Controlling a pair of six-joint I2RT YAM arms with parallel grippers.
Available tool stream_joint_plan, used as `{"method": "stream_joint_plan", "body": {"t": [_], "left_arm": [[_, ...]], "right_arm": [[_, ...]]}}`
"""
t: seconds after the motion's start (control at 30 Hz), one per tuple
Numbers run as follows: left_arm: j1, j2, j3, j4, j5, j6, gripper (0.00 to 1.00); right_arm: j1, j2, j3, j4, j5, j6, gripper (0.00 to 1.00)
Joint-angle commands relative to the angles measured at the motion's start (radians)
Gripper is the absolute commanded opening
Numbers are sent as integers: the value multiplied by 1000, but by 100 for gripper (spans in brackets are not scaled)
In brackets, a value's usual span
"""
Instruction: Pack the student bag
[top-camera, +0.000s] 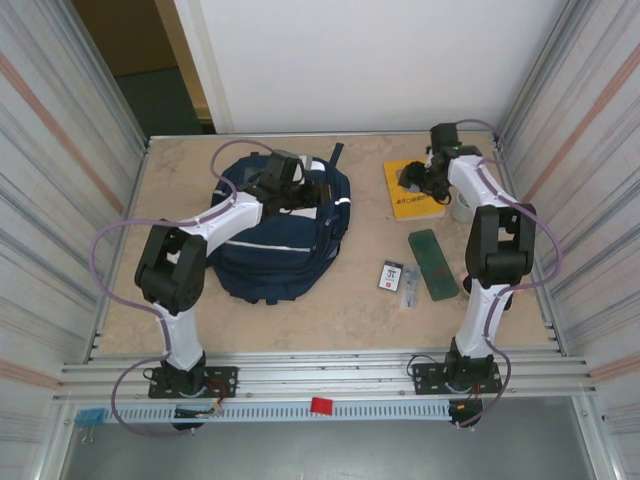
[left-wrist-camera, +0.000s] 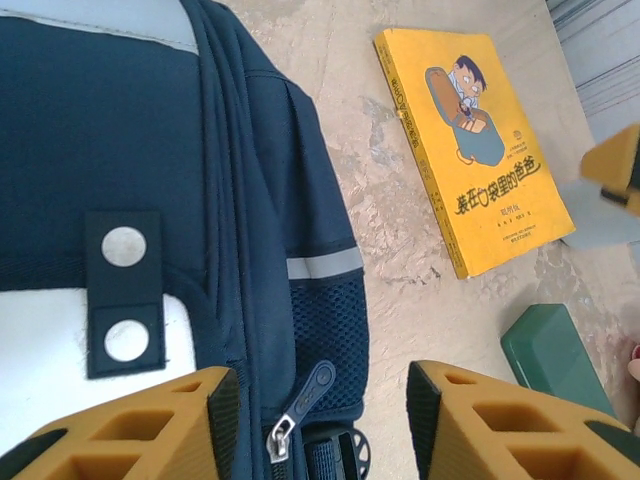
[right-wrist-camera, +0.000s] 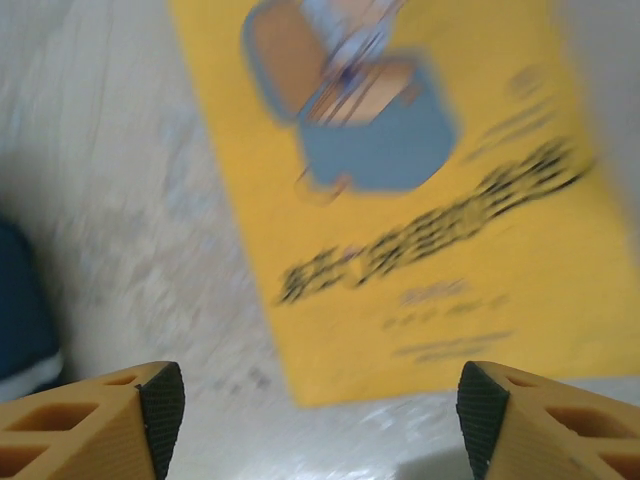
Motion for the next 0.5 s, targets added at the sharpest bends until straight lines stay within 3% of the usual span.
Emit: {"method": "stream_joint_plan", "body": {"t": [0.0, 0.37, 0.47], "left_arm": [[-1, 4, 44, 0, 14, -6, 50], [5, -9, 19, -26, -19, 4, 50], [8, -8, 23, -30, -25, 6, 50]], "right_arm": [[-23, 69, 63, -21, 47, -56, 75], [-55, 229, 186, 22, 79, -62, 80], [-48, 246, 206, 32, 142, -61, 80]]}}
